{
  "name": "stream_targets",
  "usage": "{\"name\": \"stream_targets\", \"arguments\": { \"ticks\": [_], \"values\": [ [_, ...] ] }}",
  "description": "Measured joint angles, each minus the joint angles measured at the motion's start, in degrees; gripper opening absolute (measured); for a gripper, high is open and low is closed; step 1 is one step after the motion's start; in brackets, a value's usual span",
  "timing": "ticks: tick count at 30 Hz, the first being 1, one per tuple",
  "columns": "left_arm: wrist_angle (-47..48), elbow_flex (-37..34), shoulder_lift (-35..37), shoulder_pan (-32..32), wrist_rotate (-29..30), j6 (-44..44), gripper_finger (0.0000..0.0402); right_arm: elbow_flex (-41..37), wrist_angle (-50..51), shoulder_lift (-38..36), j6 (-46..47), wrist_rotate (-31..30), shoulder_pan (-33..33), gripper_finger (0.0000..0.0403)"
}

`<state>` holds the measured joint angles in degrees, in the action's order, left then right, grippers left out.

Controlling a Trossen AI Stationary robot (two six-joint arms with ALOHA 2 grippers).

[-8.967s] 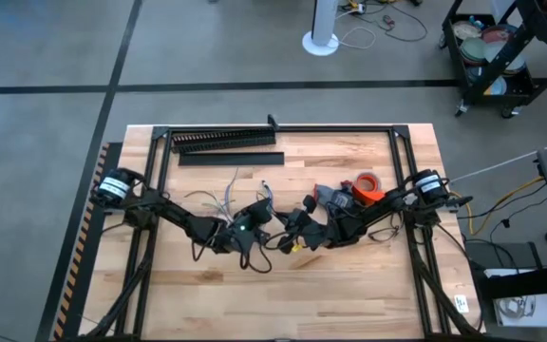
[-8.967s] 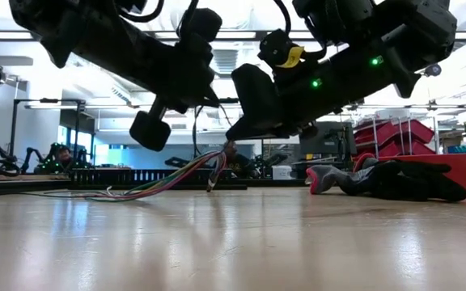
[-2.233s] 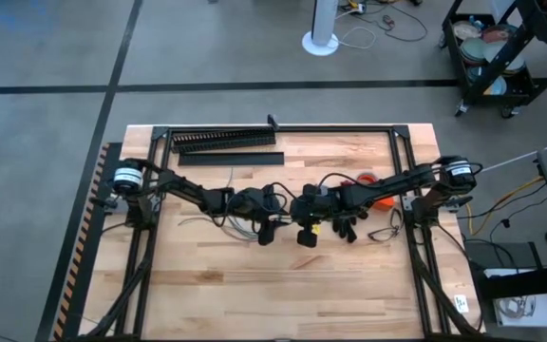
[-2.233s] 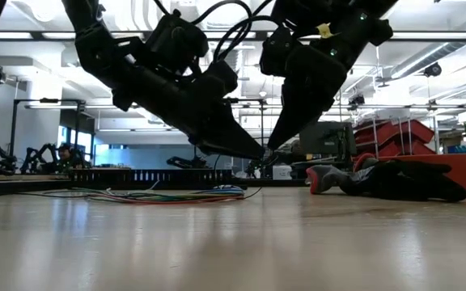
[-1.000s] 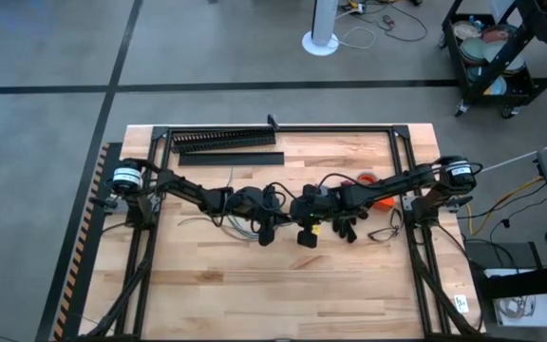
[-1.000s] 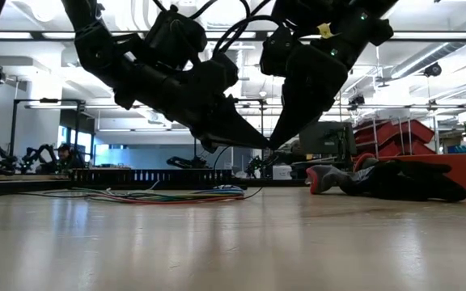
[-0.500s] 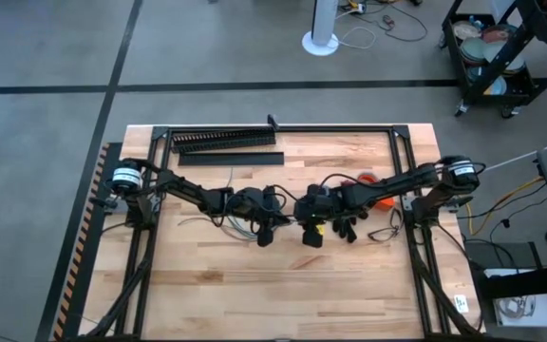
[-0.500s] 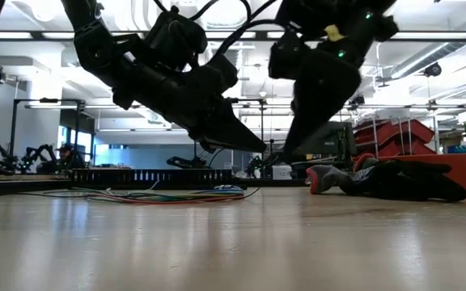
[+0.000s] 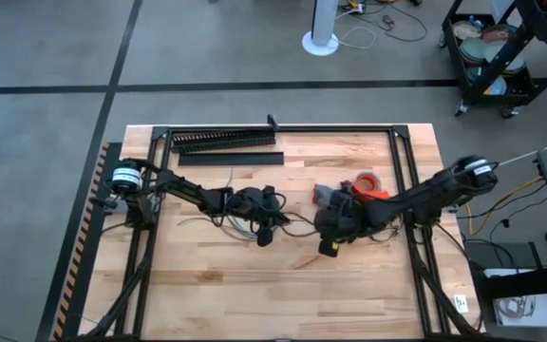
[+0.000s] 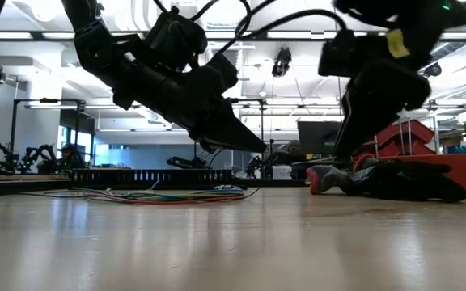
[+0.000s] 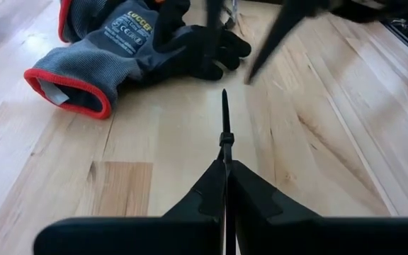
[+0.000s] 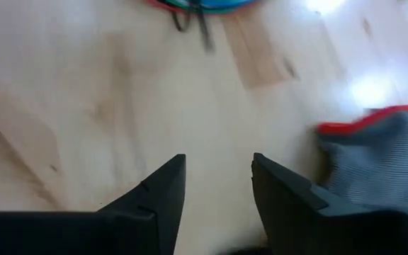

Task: Ziptie cables
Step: Wrap the black zip tie on the cable

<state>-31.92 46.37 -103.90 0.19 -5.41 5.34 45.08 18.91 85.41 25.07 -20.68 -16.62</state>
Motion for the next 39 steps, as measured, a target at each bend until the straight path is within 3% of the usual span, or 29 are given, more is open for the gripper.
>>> {"name": "stream_targets", "arguments": {
  "ticks": [7,14,22,32,35,37,39],
  "values": [
    [0.2,0.0,0.0,0.0,0.1,0.1,0.0,-5.4,-18.1,-0.1,1.1,-1.6,-5.8,0.0127],
    [0.0,0.0,0.1,0.0,0.2,0.3,0.0,-8.9,-18.3,-7.2,2.3,-19.5,-14.1,0.0111],
    [0.2,0.0,0.2,0.0,0.3,0.3,0.0,-13.0,-22.7,-19.7,0.6,-26.3,-18.4,0.0122],
    [0.3,0.0,0.2,0.0,0.3,0.3,0.0,-16.8,-32.7,-13.2,-1.1,-29.6,-15.6,0.0127],
    [0.3,0.0,0.2,0.0,0.3,0.4,0.0,-16.1,-38.8,-10.6,-5.1,-24.2,-14.6,0.0121],
    [0.3,0.0,0.2,0.0,0.3,0.3,0.0,-14.0,-38.0,-10.4,-8.5,-19.9,-14.8,0.0115],
    [0.3,0.0,0.2,0.0,0.3,0.3,0.0,-11.8,-32.9,-11.8,-8.6,-19.4,-15.8,0.0109]
  ]
}}
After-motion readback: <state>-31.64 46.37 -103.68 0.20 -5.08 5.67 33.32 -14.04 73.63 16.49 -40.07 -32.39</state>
